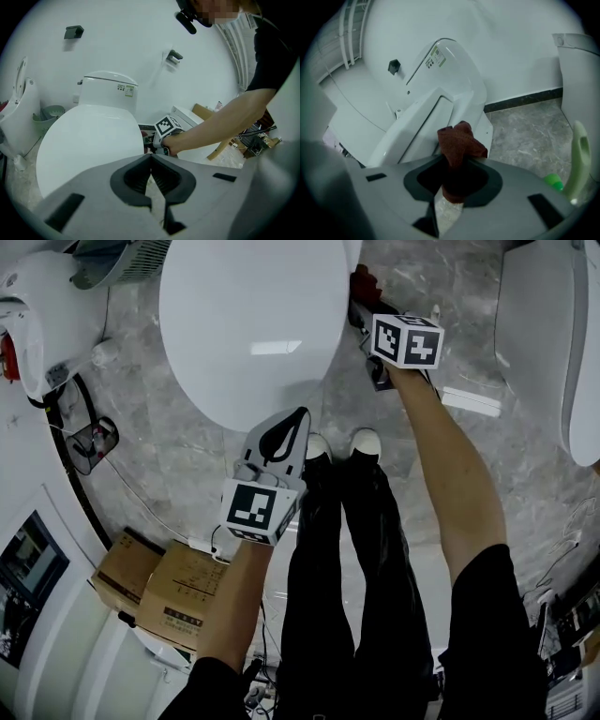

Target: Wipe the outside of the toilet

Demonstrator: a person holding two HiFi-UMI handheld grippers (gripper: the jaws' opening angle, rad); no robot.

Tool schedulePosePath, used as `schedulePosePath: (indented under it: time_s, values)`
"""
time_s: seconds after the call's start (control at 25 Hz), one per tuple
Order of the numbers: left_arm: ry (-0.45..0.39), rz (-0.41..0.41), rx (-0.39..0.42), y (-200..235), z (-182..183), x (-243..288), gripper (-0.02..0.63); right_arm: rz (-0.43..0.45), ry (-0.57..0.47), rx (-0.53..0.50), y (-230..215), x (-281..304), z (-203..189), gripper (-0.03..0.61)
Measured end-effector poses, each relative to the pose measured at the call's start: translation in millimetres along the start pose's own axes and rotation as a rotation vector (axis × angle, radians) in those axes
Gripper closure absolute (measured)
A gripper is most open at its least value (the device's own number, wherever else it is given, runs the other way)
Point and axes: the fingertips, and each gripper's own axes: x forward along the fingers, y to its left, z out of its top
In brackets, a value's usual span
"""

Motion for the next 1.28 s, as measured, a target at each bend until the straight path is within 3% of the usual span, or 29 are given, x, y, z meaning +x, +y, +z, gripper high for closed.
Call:
schedulePosePath:
  time_s: [0.16, 0.64, 1.28]
  values:
    - [-0.029, 0.018, 0.019, -1.2, -4.4, -9.3, 0.609, 0.025, 0.046, -0.043, 14.2, -6.5, -27.2, 0.5]
    - [-0.091, 0.035, -0.003, 16.7, -42.3, -64.3, 0.609, -0.011, 0.122, -0.114, 58.1, -30.8, -98.2, 0.5]
    - [-0.073, 0.049, -0.019, 73.2, -133.2, -184.8, 0.609, -0.177, 0.109, -0.018, 127.1, -39.2, -198.9, 0.503]
